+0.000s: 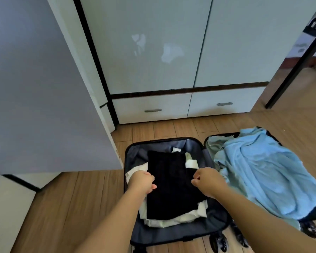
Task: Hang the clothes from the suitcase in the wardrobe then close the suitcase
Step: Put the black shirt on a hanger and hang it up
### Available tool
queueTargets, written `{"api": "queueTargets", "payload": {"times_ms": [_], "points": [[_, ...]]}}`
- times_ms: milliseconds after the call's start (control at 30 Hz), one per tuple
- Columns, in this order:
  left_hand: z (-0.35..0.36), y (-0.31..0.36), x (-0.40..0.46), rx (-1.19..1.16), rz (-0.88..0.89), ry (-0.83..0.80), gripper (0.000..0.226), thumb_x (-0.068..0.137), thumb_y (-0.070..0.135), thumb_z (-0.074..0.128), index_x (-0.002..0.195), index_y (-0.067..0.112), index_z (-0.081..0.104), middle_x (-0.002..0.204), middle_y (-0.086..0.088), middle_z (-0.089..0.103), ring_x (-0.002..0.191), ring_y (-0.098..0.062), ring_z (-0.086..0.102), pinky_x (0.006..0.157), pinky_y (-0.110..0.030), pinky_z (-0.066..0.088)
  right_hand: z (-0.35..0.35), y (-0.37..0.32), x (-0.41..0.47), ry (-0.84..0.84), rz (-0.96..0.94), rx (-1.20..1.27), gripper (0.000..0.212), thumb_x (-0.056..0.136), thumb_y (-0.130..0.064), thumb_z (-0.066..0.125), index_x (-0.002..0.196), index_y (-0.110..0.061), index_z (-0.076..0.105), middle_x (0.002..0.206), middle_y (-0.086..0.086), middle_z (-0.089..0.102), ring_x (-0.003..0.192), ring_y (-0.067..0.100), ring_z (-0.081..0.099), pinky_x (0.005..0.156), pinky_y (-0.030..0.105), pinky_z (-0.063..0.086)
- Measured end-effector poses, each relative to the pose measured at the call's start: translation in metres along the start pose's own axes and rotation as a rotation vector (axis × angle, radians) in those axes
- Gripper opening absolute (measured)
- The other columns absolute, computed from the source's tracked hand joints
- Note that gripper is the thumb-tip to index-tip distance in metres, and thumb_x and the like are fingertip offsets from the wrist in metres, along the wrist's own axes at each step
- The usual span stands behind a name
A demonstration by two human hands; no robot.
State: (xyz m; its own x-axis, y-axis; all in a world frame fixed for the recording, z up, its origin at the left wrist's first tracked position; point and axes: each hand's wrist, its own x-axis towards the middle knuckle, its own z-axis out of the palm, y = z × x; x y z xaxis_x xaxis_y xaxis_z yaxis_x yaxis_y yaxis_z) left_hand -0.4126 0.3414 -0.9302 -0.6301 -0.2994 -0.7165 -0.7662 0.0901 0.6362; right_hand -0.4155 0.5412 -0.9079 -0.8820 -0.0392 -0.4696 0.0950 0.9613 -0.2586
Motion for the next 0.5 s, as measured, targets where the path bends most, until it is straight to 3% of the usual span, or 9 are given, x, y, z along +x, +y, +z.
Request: {"api": "queueTargets", "payload": {"times_ms": [167, 233, 300, 367, 467, 500], "points": [[0.029, -0.051, 0.058, -0.071, 0.025, -0.018, 0.049, 0.089, 0.001, 0.055, 0.135, 0.008, 0.039, 0.109, -0.009, 0.057, 0.072, -0.017, 0.067, 0.056, -0.024, 0.051, 0.055, 0.017, 0.043, 0.036, 0.017, 0.067, 0.035, 0.093, -0.032, 0.055, 0.12, -0.011, 0.06, 0.127, 0.008, 0.053, 0.107, 0.025, 0.057, 0.09, 0.034, 0.048], [0.038, -0.067, 0.073, -0.193, -0.012, -0.037, 0.068, 0.087, -0.002, 0.058, 0.144, 0.017, 0.028, 0.112, -0.009, 0.056, 0.077, -0.019, 0.069, 0.055, -0.025, 0.054, 0.076, 0.024, 0.049, -0.004, 0.031, 0.081, 0.043, 0.093, -0.035, 0.055, 0.13, -0.014, 0.051, 0.134, 0.006, 0.046, 0.112, 0.023, 0.055, 0.092, 0.03, 0.046], [0.05, -0.082, 0.078, -0.287, -0.033, -0.089, 0.078, 0.084, -0.004, 0.063, 0.144, 0.026, 0.024, 0.114, -0.01, 0.057, 0.086, -0.023, 0.069, 0.065, -0.031, 0.059, 0.09, 0.033, 0.049, -0.057, 0.05, 0.09, 0.045, 0.092, -0.035, 0.056, 0.131, -0.015, 0.049, 0.134, 0.006, 0.044, 0.112, 0.022, 0.054, 0.092, 0.028, 0.044], [0.062, -0.093, 0.078, -0.247, 0.013, -0.011, 0.07, 0.08, 0.002, 0.07, 0.137, 0.021, 0.034, 0.11, -0.009, 0.061, 0.088, -0.023, 0.068, 0.078, -0.036, 0.058, 0.096, 0.042, 0.046, -0.086, 0.062, 0.089, 0.043, 0.092, -0.035, 0.056, 0.129, -0.014, 0.05, 0.133, 0.006, 0.044, 0.11, 0.021, 0.055, 0.09, 0.027, 0.044], [0.069, -0.081, 0.076, 0.054, 0.092, 0.189, 0.029, 0.087, 0.021, 0.066, 0.113, 0.011, 0.057, 0.093, -0.004, 0.066, 0.075, -0.018, 0.064, 0.074, -0.033, 0.056, 0.093, 0.052, 0.044, -0.096, 0.068, 0.083, 0.048, 0.093, -0.036, 0.055, 0.136, -0.015, 0.045, 0.137, 0.005, 0.044, 0.114, 0.019, 0.054, 0.091, 0.025, 0.044], [0.069, -0.074, 0.076, 0.201, 0.122, 0.217, 0.026, 0.091, 0.028, 0.06, 0.11, 0.01, 0.061, 0.093, -0.005, 0.066, 0.077, -0.019, 0.063, 0.075, -0.034, 0.055, 0.091, 0.054, 0.045, -0.092, 0.068, 0.085, 0.049, 0.093, -0.036, 0.055, 0.136, -0.015, 0.045, 0.136, 0.004, 0.047, 0.113, 0.018, 0.055, 0.09, 0.024, 0.044]]}}
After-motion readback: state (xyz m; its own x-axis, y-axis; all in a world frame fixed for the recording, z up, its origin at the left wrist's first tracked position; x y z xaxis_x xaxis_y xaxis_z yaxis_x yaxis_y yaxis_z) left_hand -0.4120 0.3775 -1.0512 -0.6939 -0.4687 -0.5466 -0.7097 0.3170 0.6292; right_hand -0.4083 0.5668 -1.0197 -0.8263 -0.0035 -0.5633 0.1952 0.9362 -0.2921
